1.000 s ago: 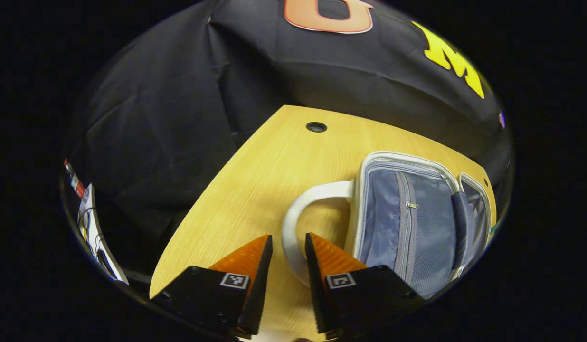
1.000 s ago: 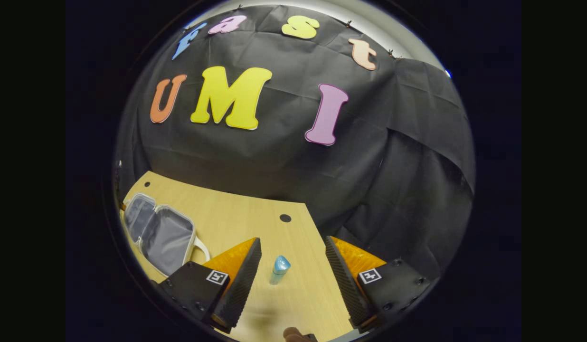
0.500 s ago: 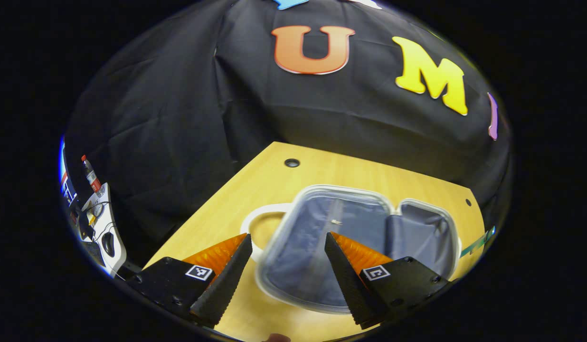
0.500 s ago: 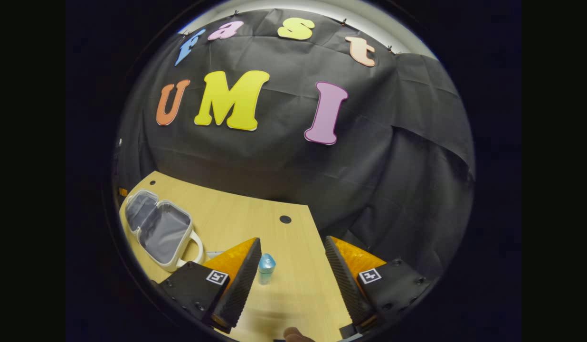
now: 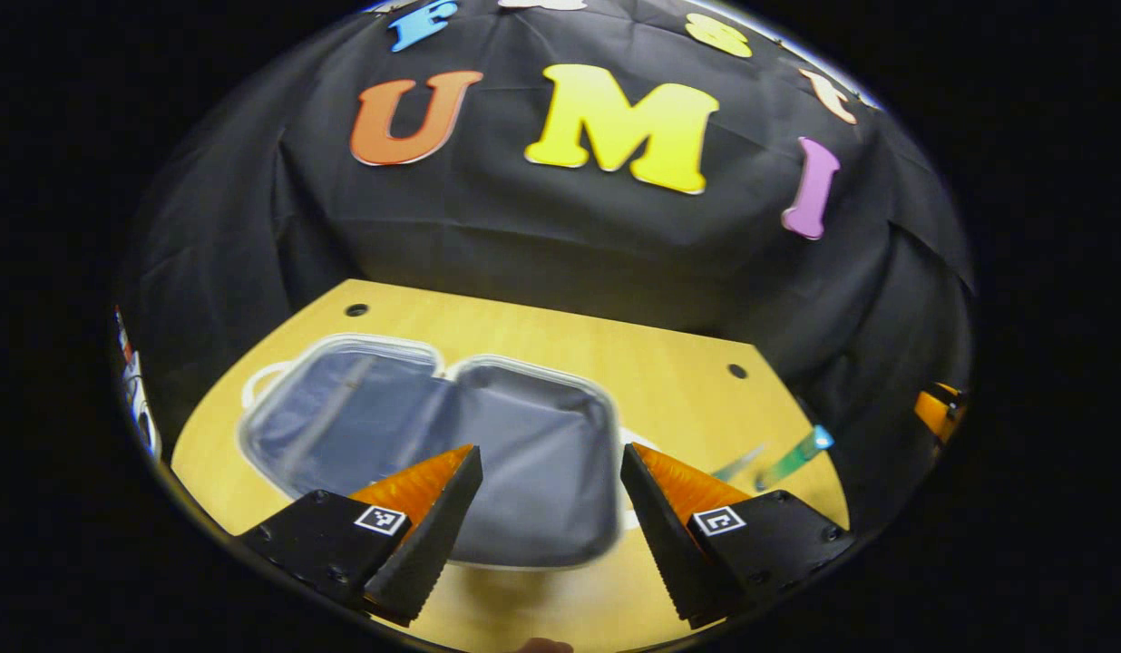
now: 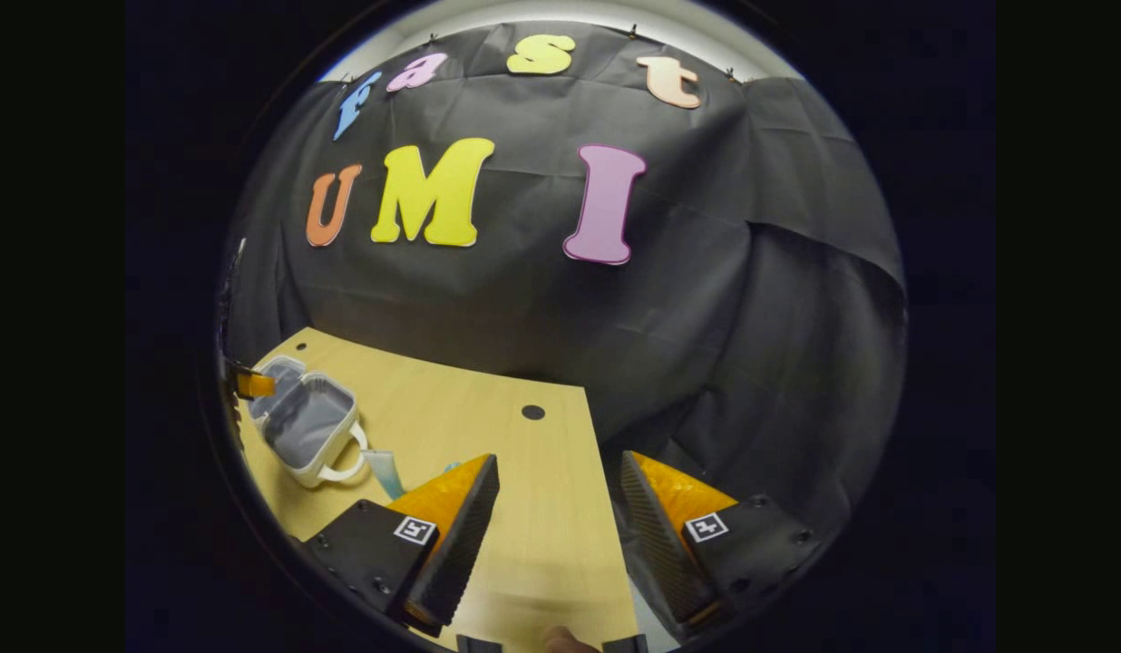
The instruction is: First open the suitcase, pack the skin care products into it, and then close the suitcase.
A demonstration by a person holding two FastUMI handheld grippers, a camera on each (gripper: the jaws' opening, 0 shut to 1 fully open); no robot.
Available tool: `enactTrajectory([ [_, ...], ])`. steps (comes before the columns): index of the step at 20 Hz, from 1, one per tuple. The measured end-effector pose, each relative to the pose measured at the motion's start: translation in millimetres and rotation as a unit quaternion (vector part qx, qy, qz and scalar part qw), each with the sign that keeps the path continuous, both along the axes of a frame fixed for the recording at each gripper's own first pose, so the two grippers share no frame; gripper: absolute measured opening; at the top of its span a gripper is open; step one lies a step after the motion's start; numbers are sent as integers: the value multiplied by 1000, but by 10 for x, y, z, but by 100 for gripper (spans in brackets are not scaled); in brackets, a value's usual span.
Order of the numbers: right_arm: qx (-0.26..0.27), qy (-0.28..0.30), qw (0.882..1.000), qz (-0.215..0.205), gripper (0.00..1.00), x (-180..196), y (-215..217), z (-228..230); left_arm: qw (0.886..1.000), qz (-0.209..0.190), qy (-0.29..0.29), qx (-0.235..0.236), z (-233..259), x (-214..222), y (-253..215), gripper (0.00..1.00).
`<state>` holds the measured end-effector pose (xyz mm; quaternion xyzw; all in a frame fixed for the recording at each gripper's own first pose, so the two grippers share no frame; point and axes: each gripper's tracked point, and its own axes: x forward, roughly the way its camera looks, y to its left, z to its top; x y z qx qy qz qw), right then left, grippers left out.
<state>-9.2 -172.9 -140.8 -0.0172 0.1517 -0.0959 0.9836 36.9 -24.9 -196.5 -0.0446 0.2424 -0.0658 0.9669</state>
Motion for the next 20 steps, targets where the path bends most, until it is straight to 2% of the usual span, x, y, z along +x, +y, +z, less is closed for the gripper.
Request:
enactTrajectory([
  [3, 5, 14, 1000, 9, 81, -38, -134, -147, 997, -73, 8, 15, -248, -64, -799, 98],
  [6, 1, 27, 999, 19, 81, -49, -239, -272, 993, -110, 21, 33, -642, -13, -1303, 98],
  [9, -10, 42, 999, 25, 81, -52, -323, -410, 993, -109, 38, 31, -1034, 186, -1427, 99],
  [12, -18, 57, 998, 27, 81, -45, -391, -541, 994, -87, 45, 38, -1370, 448, -1427, 99],
  [15, -18, 77, 996, 29, 81, -44, -410, -710, 996, -63, 43, 54, -1566, 640, -1418, 96],
  [16, -13, 83, 996, 29, 81, -41, -398, -761, 996, -63, 37, 51, -1598, 711, -1443, 100],
  [17, -9, 86, 996, 31, 81, -32, -375, -792, 996, -67, 31, 49, -1634, 764, -1467, 99],
  [18, -7, 87, 996, 33, 81, -37, -356, -813, 996, -65, 24, 54, -1649, 819, -1464, 88],
  [19, -9, 89, 995, 36, 81, -39, -356, -841, 996, -62, 25, 59, -1700, 856, -1448, 82],
  [20, -12, 92, 995, 39, 81, -31, -349, -874, 996, -60, 29, 63, -1740, 876, -1428, 70],
])
